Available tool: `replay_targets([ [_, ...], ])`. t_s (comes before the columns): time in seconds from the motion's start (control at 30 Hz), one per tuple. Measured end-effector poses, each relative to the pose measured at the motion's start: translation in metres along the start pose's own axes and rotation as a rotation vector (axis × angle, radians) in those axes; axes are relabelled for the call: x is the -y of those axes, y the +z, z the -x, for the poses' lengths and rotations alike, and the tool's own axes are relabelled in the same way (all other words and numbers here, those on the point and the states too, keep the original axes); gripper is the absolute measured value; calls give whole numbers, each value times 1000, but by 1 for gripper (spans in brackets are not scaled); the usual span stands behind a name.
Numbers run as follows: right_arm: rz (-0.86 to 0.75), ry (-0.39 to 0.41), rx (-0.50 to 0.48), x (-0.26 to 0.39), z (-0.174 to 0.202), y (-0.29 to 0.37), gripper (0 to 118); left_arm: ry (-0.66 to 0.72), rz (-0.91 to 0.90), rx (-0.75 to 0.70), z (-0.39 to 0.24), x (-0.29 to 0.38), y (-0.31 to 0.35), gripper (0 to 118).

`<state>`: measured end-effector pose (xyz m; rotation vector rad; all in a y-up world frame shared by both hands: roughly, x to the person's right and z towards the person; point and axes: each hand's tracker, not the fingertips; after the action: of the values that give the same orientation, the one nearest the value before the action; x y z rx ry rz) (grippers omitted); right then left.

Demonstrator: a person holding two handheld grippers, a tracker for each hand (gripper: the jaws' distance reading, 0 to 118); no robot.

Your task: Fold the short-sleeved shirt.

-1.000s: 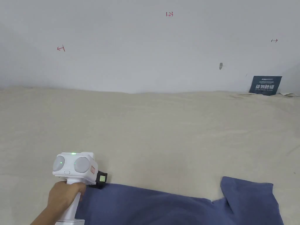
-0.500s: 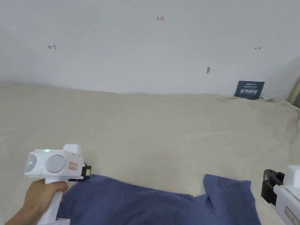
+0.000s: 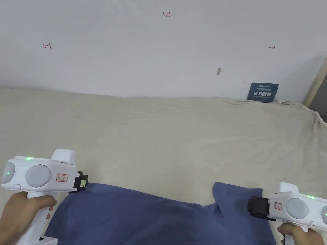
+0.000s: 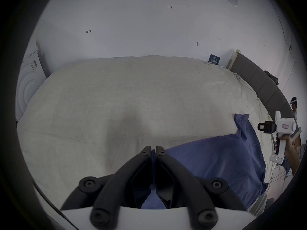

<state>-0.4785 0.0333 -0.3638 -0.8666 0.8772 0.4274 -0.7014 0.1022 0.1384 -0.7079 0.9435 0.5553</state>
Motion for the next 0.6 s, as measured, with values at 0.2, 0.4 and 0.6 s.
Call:
replay_targets([
  [0.2,110,20,56,10,11,-12,107,-4,9,-3,2,1,-3,0],
  [0.4,102,48,25,17,26,-6,46,-1,18,-5,7,8,-5,0],
  [0.6,52,41,1,18,32,20,1,21,15,-13,9,16,6,0],
])
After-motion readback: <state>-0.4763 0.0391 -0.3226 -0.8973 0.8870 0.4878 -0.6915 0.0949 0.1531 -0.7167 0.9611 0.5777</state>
